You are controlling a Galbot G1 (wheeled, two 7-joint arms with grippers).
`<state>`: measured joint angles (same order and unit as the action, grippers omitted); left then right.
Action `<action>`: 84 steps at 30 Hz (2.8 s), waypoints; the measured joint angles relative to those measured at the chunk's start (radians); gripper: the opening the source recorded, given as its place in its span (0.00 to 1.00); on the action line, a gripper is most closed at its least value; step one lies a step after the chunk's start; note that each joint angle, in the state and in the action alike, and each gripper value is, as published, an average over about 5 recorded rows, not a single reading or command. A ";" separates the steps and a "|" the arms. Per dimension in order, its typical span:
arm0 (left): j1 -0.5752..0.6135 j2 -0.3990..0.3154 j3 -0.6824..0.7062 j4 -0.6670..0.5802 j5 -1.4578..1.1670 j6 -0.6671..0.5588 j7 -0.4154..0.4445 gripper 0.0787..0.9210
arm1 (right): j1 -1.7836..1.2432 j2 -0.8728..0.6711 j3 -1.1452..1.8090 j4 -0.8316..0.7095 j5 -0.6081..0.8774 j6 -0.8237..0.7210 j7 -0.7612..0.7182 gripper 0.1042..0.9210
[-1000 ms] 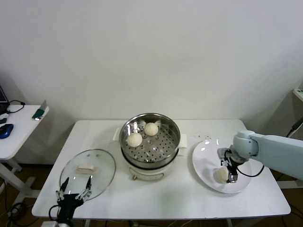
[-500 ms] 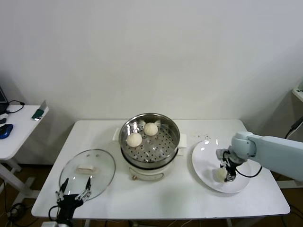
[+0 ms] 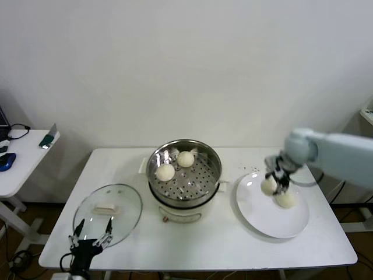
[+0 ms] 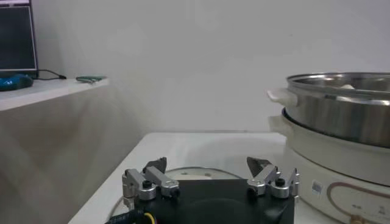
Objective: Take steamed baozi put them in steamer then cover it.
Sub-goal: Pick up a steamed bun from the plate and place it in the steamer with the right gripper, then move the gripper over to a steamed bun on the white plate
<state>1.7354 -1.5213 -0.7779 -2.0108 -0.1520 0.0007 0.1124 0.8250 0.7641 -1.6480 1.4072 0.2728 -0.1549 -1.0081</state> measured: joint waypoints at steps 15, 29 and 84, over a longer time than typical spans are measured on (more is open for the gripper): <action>-0.001 0.005 -0.010 0.010 -0.006 0.000 -0.001 0.88 | 0.216 0.314 0.039 0.110 0.018 0.264 -0.031 0.66; 0.005 0.002 -0.013 0.009 -0.004 -0.006 -0.004 0.88 | 0.061 0.542 0.027 0.114 -0.126 0.329 0.037 0.66; -0.008 0.001 -0.007 0.013 -0.001 -0.007 -0.004 0.88 | 0.100 0.218 -0.086 -0.126 0.136 0.159 -0.025 0.88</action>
<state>1.7271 -1.5205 -0.7852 -1.9980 -0.1525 -0.0065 0.1084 0.9248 0.9823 -1.7343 1.2815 0.4084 0.0043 -1.0333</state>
